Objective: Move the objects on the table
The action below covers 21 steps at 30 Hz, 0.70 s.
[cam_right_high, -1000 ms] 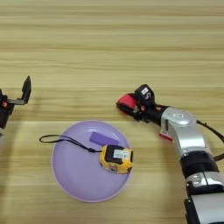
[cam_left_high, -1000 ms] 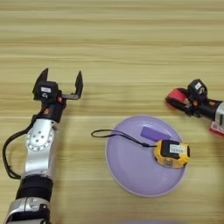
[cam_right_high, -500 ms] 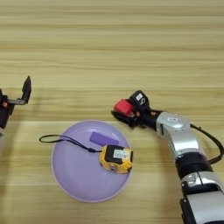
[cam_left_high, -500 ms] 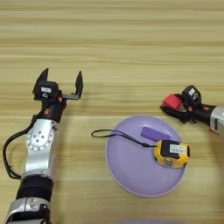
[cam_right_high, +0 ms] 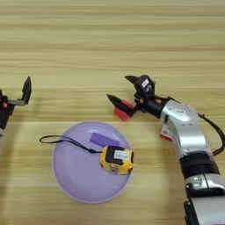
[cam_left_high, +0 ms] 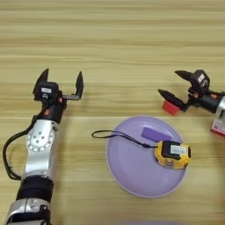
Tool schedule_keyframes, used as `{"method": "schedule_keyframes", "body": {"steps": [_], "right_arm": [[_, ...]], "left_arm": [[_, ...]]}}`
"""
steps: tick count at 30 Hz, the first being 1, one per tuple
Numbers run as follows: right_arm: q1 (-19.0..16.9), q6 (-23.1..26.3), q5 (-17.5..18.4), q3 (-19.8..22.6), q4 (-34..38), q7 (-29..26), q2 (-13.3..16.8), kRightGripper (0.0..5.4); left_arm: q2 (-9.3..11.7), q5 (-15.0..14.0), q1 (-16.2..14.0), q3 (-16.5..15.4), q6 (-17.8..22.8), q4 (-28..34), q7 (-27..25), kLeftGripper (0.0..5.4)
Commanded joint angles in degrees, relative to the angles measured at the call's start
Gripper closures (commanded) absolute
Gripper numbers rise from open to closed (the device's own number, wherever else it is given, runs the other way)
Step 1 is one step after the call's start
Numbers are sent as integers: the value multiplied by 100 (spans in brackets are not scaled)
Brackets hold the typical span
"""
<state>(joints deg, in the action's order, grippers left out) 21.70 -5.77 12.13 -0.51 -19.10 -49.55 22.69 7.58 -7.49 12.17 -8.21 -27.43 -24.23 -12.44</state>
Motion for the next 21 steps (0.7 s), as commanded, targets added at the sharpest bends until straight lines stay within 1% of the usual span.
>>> {"method": "schedule_keyframes", "body": {"steps": [1, 11, 18, 21], "right_arm": [[-286, 54, 180, 72, 637, -189, 222, 1], [-1053, 453, 630, 30, 1968, -745, 658, 1], [-1558, 878, 1148, 48, 2845, -1052, 909, 1], [-1758, 952, 1267, 51, 3052, -1207, 1039, 1]], "left_arm": [[10, 8, 20, 11, 4, -37, 4, 0], [31, 14, 38, 3, 8, -51, -2, 0], [40, 6, 47, -2, 7, -60, -15, 0], [41, 3, 48, -4, 9, -60, -17, 0]]}}
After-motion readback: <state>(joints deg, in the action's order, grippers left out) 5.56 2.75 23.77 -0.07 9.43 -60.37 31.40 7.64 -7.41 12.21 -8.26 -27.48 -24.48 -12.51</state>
